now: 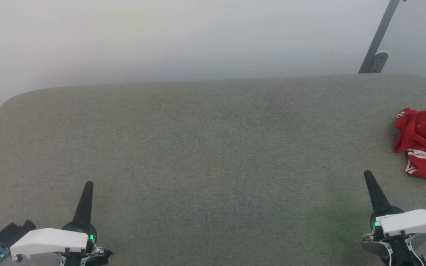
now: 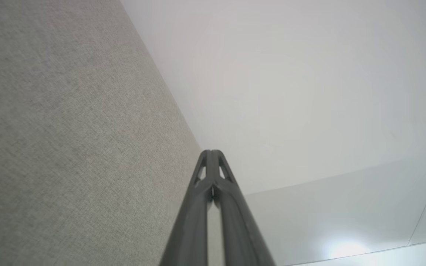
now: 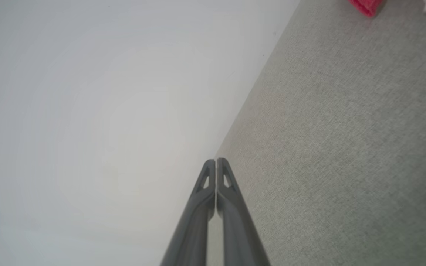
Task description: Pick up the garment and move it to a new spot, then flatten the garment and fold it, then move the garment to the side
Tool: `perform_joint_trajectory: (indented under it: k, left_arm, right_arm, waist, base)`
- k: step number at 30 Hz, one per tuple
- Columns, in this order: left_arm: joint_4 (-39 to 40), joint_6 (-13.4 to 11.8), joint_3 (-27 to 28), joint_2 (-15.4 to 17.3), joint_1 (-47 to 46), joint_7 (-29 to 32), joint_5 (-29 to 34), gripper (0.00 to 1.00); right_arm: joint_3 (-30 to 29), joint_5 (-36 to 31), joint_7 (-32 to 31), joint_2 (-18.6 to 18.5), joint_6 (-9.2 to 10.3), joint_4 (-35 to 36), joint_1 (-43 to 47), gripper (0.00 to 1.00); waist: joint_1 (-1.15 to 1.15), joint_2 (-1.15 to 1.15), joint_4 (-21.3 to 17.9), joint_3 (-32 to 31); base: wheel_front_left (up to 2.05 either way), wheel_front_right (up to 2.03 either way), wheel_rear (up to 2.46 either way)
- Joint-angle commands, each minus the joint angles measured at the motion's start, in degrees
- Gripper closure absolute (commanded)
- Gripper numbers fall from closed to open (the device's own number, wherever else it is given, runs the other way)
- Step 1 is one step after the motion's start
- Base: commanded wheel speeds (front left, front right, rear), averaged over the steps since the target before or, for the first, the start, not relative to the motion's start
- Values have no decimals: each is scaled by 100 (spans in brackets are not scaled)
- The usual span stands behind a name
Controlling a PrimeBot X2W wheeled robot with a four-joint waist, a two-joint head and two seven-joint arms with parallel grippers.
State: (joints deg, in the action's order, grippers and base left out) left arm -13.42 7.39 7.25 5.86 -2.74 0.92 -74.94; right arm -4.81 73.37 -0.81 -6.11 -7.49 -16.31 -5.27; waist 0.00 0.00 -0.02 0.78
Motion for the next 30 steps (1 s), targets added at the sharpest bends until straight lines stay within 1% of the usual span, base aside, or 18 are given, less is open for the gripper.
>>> perform_joint_trajectory:
  k: [1,30]
  left_arm:
    - [22,11,-7,4,-148,35,-119,100]
    - [-32,15,-50,-197,-304,399,-1199,100]
  right_arm:
    - [-23,125,-47,9,-1,85,-114,100]
    - [-129,1303,-407,225,-1,194,-116,100]
  waist:
    - [0,0,0,-2]
    - [0,0,1,-37]
  base:
    - [0,0,0]
    - [0,0,0]
